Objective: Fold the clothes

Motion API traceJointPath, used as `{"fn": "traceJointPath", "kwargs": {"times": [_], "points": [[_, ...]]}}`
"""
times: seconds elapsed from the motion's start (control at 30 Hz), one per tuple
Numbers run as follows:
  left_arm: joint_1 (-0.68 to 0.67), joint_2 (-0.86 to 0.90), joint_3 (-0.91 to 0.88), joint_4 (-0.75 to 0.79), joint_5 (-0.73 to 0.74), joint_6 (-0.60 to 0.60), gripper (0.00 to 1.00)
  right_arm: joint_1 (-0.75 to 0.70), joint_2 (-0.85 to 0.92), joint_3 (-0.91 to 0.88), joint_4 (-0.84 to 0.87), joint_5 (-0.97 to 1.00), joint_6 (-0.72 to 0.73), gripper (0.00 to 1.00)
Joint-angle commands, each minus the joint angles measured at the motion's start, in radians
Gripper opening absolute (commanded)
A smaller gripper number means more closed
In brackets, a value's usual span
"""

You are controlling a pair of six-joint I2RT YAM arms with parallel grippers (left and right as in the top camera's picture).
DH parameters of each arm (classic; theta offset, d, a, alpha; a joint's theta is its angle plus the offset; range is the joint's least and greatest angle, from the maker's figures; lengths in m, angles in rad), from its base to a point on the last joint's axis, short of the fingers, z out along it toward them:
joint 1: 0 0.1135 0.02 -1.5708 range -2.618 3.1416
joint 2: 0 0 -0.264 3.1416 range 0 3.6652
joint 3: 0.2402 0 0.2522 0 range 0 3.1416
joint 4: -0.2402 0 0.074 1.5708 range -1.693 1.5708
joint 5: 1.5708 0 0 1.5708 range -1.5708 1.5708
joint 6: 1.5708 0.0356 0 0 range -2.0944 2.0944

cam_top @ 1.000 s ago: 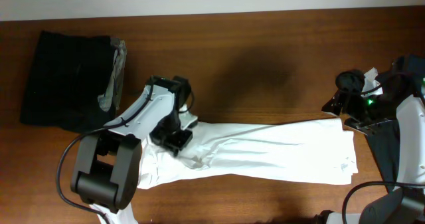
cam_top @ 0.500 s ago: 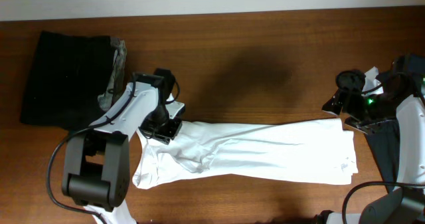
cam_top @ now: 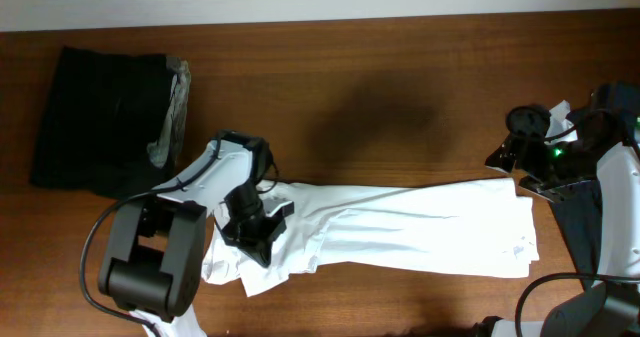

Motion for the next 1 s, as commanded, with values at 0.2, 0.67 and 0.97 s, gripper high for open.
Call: {"fn": "traceJointPath", "kwargs": {"times": [0.2,0.67,0.97], "points": [[0.320,-0.028,0.090,0.257,-0.146,-0.100,0.30,0.006,0.005,0.000,0.071,0.142,0.110,0.83],[0.403,-0.028,0.079,0.399,-0.015,-0.084,0.34,-0.007,0.167,0.000,0.119,0.262,0.178,0.83],[0.402,-0.028,-0.020,0.457,0.033,-0.058,0.06,-0.085,0.177,0.000,0.116,0.243,0.178,0.82]]}}
